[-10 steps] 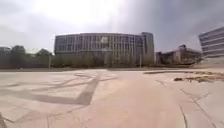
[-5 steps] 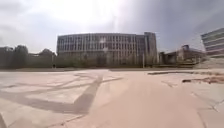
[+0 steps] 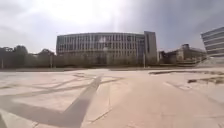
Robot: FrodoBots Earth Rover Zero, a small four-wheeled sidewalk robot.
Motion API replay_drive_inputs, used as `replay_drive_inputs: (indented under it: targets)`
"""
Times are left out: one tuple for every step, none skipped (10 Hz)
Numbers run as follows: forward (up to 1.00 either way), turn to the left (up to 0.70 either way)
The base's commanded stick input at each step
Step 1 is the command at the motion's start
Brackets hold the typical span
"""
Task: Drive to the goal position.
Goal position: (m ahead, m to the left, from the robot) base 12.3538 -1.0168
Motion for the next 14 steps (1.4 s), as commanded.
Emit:
replay_drive_inputs:
  targets:
    - [0.70, 0.00]
    - [0.70, 0.00]
    - [0.70, 0.00]
    - [0.70, 0.00]
    - [0.70, 0.00]
    - [0.70, 0.00]
    - [0.70, 0.00]
    - [0.70, 0.00]
    - [0.70, 0.00]
    - [0.70, 0.00]
    - [0.70, 0.00]
    - [0.70, 0.00]
    - [0.70, 0.00]
    - [0.70, 0.00]
